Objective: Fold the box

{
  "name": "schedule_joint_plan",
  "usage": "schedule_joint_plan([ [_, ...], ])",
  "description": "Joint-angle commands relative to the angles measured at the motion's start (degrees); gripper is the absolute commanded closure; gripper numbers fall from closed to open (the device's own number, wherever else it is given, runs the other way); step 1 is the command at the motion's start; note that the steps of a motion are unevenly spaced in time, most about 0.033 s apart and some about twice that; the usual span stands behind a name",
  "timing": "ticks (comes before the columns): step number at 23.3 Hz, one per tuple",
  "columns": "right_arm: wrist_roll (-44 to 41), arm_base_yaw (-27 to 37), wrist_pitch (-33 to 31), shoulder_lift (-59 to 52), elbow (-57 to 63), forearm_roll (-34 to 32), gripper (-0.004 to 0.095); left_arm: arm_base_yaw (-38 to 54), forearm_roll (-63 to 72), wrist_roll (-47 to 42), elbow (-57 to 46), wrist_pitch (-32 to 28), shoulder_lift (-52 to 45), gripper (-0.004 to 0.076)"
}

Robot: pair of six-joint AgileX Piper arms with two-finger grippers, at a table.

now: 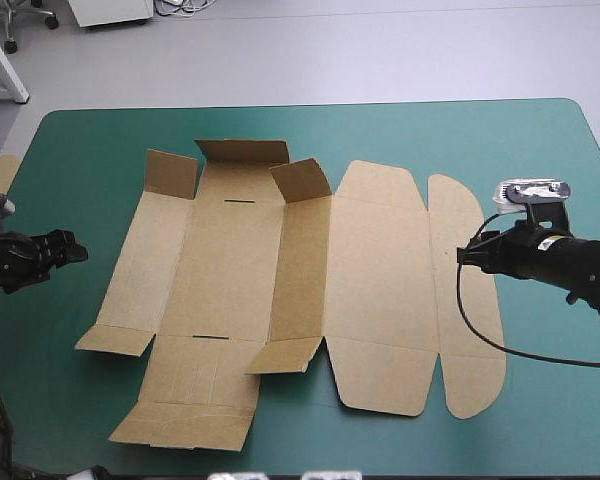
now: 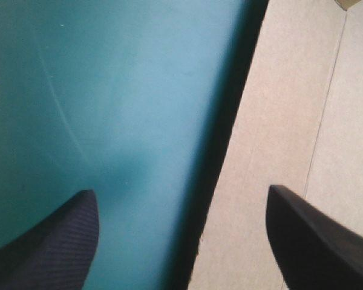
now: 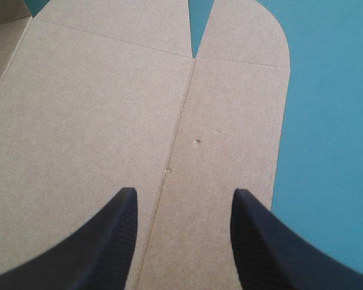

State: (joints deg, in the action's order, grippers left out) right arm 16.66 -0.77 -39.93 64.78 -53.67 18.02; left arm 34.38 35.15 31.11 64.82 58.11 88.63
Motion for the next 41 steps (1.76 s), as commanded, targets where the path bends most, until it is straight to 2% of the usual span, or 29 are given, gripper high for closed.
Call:
schedule_joint_plan([
  [1, 0.5, 0.0, 2.3, -0.8, -1.9, 1.1, 0.0450, 0.1, 6.5, 3.2, 1.2, 1.0, 1.3, 0.0171],
  [13, 0.5, 0.0, 1.0, -0.8, -1.9, 0.5, 0.0450, -0.8, 12.3, 6.5, 1.0, 6.8, 11.2, 0.0171],
  [20, 0.5, 0.0, 1.0, -0.8, -1.9, 0.2, 0.0458, -9.4, 11.4, 6.7, 1.0, 9.1, 14.5, 0.0175],
  [26, 0.5, 0.0, 1.2, -0.8, -1.9, 0.2, 0.0467, -11.1, 14.0, 7.3, 1.0, 15.5, 14.5, 0.0257],
  [33, 0.5, 0.0, 1.2, -0.8, -1.9, 0.2, 0.0467, -13.9, 26.3, 15.9, 1.0, 16.5, 14.4, 0.0262],
  [38, 0.5, 0.0, 1.3, -0.8, -1.9, 0.1, 0.0467, -13.9, 20.8, 16.1, 1.0, 15.4, 14.6, 0.0262],
  [41, 0.5, 0.0, 1.2, -0.8, -1.9, 0.1, 0.0471, -13.9, 8.5, 9.2, 1.0, 13.1, 14.6, 0.0262],
])
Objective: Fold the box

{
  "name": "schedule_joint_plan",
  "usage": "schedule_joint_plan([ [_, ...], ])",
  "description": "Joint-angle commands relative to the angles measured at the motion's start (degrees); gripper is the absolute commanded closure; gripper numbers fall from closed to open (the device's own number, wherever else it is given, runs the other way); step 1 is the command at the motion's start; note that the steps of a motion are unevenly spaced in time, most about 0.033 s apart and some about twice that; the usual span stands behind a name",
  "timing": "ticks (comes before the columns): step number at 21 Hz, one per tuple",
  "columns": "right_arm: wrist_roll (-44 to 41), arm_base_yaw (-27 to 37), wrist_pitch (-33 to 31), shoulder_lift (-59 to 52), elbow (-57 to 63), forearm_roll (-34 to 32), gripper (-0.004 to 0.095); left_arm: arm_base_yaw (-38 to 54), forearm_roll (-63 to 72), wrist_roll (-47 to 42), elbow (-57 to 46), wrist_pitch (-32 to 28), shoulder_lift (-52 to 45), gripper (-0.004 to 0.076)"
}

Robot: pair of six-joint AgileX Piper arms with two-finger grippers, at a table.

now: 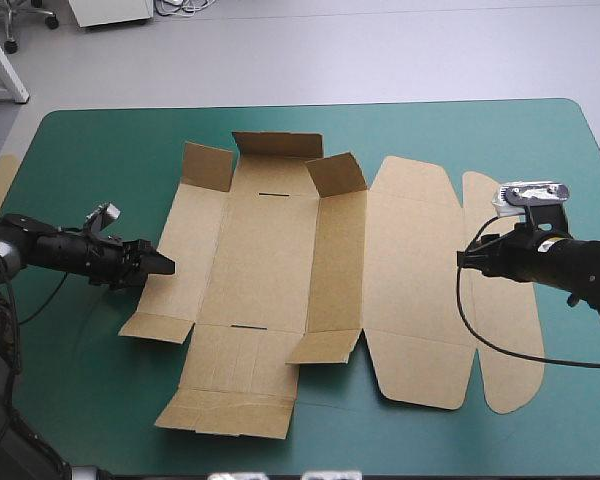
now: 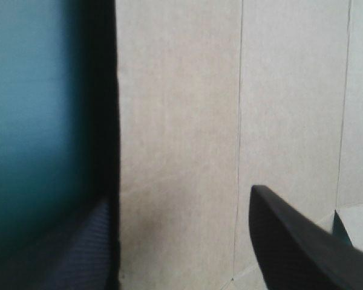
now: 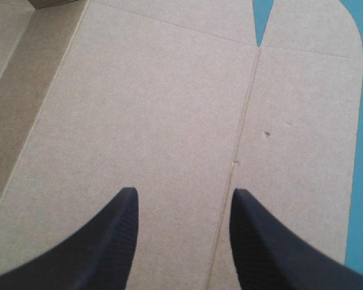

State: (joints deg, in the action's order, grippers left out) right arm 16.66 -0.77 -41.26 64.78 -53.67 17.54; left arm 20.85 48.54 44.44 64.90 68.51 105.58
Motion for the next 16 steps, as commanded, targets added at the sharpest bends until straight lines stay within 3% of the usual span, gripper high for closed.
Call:
schedule_joint_plan([
  [1, 0.5, 0.0, 2.5, -0.8, -1.9, 0.5, 0.0473, -0.3, -6.3, -5.1, 1.0, 1.8, -2.4, 0.0262],
  [9, 0.5, 0.0, 2.5, -0.8, -1.9, -0.5, 0.0481, -0.3, 11.8, 6.4, -4.3, 5.9, -2.4, 0.0263],
  [13, 0.5, 0.0, 2.5, -0.8, -1.9, -0.5, 0.0481, -1.5, 14.2, 6.3, -4.3, 6.1, -2.4, 0.0268],
  [16, 0.5, 0.0, 2.4, -0.8, -1.9, -0.5, 0.0481, -3.4, 13.9, 6.3, -4.2, 4.5, -2.4, 0.0325],
])
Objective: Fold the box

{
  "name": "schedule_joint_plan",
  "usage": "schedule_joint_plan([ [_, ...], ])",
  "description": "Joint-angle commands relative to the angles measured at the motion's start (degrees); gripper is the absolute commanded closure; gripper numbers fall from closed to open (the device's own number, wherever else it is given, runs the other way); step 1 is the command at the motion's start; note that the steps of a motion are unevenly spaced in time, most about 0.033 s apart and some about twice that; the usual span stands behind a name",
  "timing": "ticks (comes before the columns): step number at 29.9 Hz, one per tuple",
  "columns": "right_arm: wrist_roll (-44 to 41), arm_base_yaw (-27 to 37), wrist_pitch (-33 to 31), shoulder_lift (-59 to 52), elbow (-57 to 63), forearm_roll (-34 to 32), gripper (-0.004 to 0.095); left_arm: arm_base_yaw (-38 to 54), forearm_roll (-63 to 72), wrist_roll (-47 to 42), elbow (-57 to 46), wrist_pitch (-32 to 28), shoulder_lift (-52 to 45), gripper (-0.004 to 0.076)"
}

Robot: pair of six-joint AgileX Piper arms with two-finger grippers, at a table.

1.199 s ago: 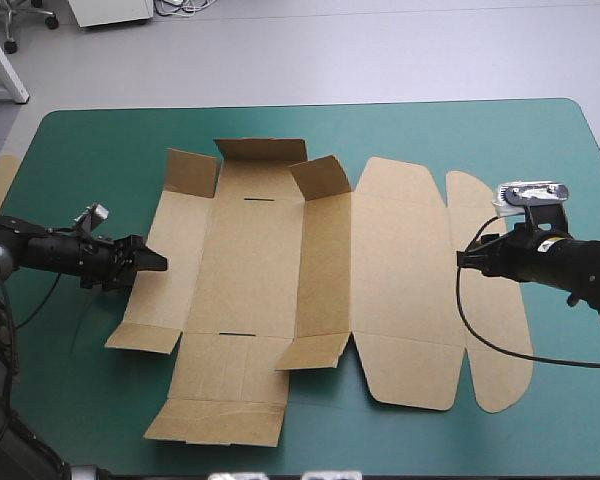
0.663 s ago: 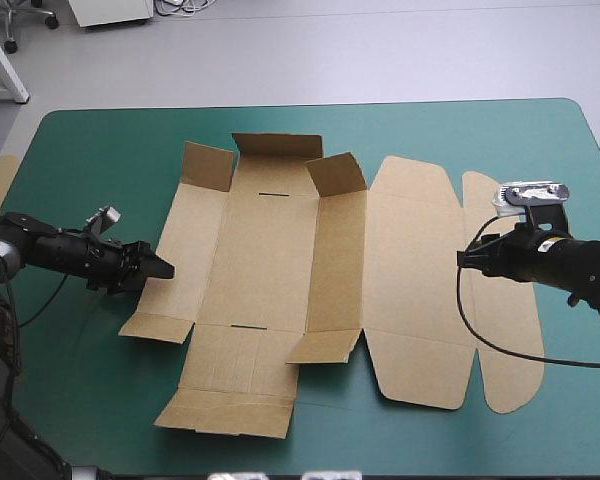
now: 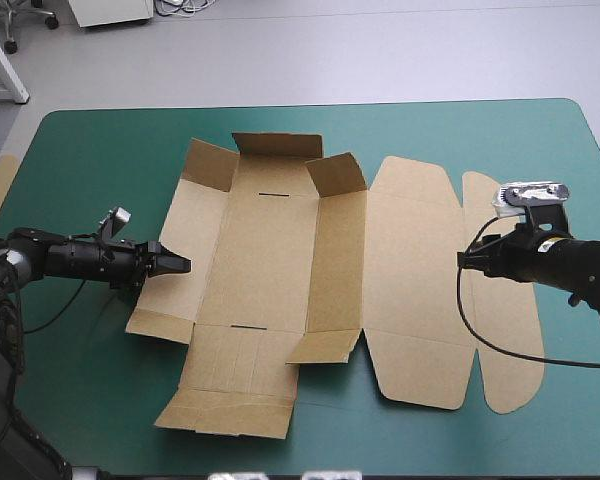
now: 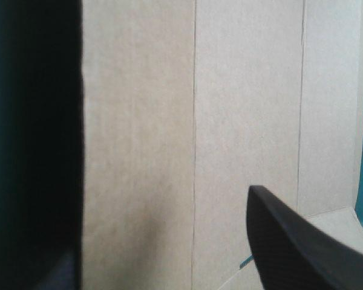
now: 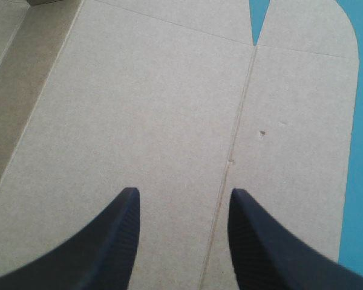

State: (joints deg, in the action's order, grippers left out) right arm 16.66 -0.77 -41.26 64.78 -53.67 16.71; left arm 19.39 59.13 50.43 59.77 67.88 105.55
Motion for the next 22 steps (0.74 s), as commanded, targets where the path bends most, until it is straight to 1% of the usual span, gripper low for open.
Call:
schedule_joint_plan([
  [1, 0.5, 0.0, 2.3, -0.8, -1.9, 0.4, 0.0481, -2.7, 3.4, 0.3, 0.9, 4.5, -2.4, 0.0365],
  [6, 0.5, 0.0, 2.0, -0.8, -1.9, 0.5, 0.0481, -4.2, 4.5, -0.4, 0.9, 0.5, -2.4, 0.0610],
  [9, 0.5, 0.0, 2.0, -0.8, -1.9, 0.5, 0.0481, -4.1, 4.2, -0.5, 1.5, 0.0, -2.4, 0.0690],
  [12, 0.4, 0.0, 2.0, -0.8, -1.9, 0.5, 0.0481, -4.1, 4.2, -0.6, 2.7, 0.0, -2.4, 0.0730],
  [15, 0.3, 0.0, 2.0, -0.8, -1.9, 0.5, 0.0481, -4.1, 3.3, -0.6, 4.0, 0.0, -2.4, 0.0734],
  [18, 0.3, 0.0, 2.0, -0.8, -1.9, 0.6, 0.0481, -4.4, -3.2, -1.2, 6.1, 0.1, -2.4, 0.0734],
  [22, 0.3, 0.0, 2.0, -0.8, -2.0, 0.5, 0.0481, -5.7, -11.7, -5.1, 9.2, 0.5, -2.4, 0.0734],
])
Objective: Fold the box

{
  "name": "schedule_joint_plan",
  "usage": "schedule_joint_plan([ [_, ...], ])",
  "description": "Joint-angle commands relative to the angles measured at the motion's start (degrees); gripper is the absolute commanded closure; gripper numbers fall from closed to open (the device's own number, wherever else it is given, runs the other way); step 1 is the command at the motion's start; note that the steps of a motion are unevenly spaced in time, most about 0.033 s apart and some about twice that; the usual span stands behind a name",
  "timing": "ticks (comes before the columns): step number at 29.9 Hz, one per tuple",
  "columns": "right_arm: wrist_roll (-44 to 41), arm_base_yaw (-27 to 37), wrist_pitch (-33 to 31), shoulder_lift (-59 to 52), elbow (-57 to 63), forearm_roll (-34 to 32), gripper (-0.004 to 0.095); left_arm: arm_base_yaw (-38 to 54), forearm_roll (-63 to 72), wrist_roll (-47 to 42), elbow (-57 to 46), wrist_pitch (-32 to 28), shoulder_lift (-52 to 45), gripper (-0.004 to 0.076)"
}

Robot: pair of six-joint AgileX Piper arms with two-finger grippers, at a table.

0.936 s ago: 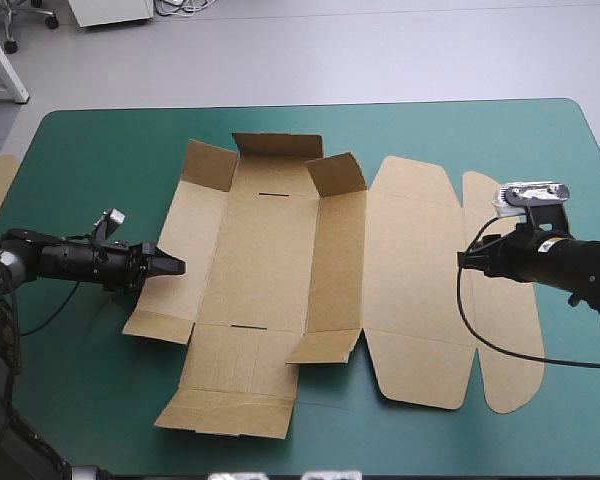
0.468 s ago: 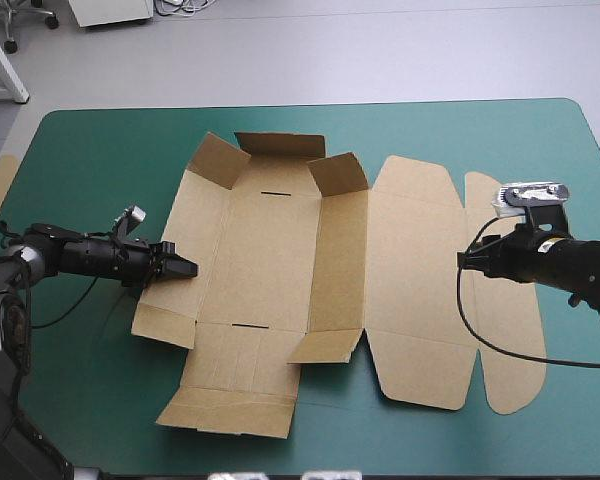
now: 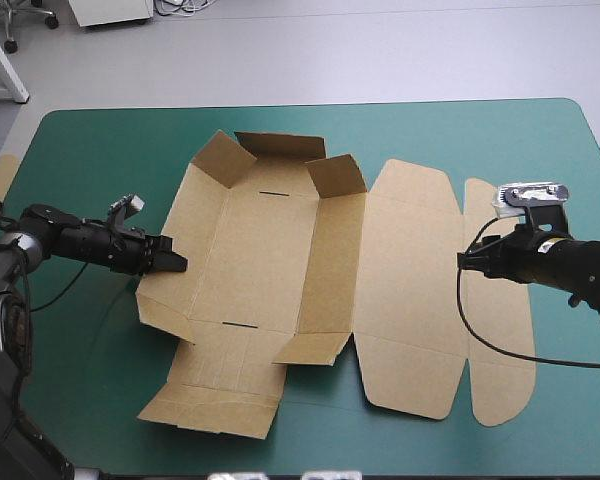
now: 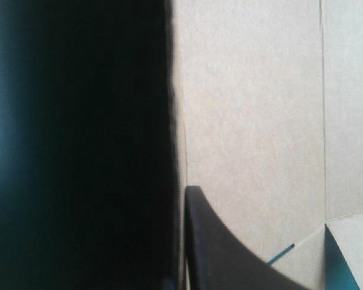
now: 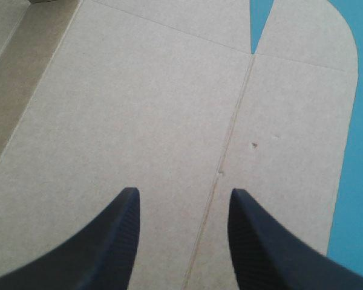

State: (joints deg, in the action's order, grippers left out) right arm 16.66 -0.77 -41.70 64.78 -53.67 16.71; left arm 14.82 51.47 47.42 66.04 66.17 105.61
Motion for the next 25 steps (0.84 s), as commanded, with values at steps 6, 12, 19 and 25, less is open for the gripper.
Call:
schedule_joint_plan([
  [6, 0.3, 0.0, 2.4, -0.8, -3.0, 0.5, 0.0481, -3.2, -7.7, -2.0, 9.9, 5.2, -2.4, 0.0734],
  [12, 0.4, 0.0, 2.7, -0.8, -5.3, 0.1, 0.0481, -8.2, -24.6, -1.5, 20.5, 6.3, -2.4, 0.0734],
  [19, 0.4, 0.0, 2.6, -0.8, -5.4, 0.0, 0.0481, -14.1, -28.7, 13.0, 28.9, 2.9, -2.4, 0.0734],
  [25, 0.5, 0.0, 2.6, -0.8, -5.4, 0.0, 0.0481, -16.9, -28.8, 16.5, 34.6, -5.0, -2.4, 0.0734],
])
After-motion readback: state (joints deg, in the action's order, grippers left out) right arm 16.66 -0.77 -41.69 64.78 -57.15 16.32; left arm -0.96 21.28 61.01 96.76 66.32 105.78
